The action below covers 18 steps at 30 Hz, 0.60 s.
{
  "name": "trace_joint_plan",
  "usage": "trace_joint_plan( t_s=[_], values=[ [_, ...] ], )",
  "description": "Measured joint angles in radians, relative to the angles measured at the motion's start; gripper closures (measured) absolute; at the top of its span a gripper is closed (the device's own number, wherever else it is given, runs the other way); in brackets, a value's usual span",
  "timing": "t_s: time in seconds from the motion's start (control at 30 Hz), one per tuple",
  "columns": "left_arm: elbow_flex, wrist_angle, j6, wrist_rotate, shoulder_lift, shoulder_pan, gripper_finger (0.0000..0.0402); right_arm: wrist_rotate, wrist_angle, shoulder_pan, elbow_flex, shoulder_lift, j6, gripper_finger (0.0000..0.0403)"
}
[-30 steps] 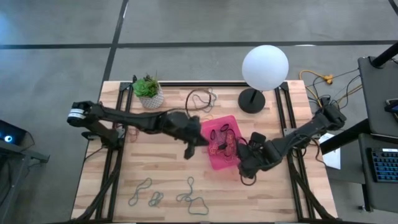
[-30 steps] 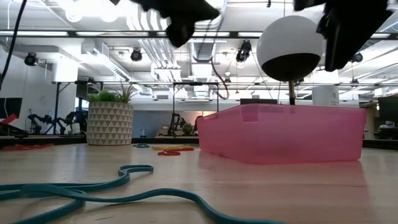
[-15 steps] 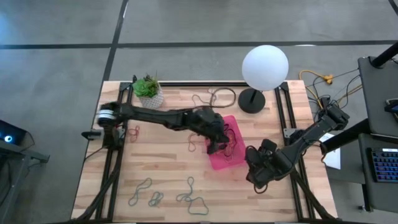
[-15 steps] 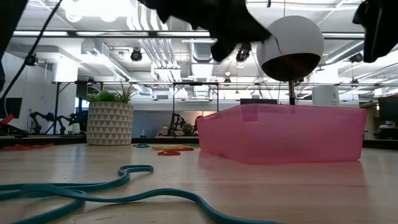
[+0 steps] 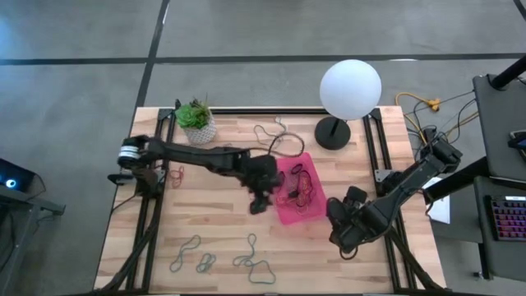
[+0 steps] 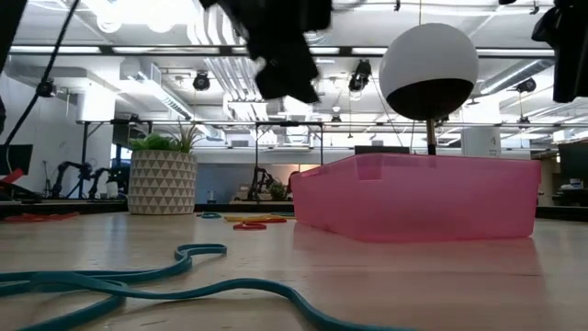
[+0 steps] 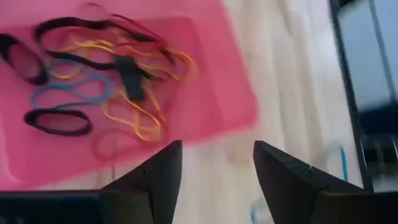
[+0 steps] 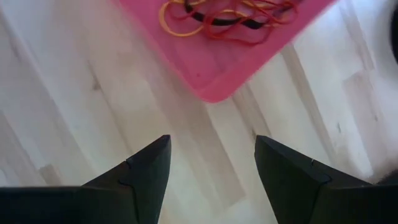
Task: Pick and place rubber bands into bin
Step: Put the red rubber band into the pink bin
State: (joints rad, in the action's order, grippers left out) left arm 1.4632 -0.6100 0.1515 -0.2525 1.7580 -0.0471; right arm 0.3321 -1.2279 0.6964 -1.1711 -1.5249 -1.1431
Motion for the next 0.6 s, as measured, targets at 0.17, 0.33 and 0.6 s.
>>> trace_joint_plan(
  t_s=[0.17,0.33,0.6],
  values=[
    [-0.047,-0.118,-0.076,0.035,-0.086,-0.126,0.0217,0.007,0.036,-0.003,0.012,-0.002,0.105,0.0183],
    [-0.147,-0.164,0.052,0.195,-0.133,-0.27,0.0217,0.015,0.042,-0.021,0.023,-0.003,0.131,0.0183],
    [-0.275,-0.454,0.826,0.451,-0.211,-0.331,0.0217,0.015,0.062,-0.027,0.025,-0.003,0.134,0.0183]
  ],
)
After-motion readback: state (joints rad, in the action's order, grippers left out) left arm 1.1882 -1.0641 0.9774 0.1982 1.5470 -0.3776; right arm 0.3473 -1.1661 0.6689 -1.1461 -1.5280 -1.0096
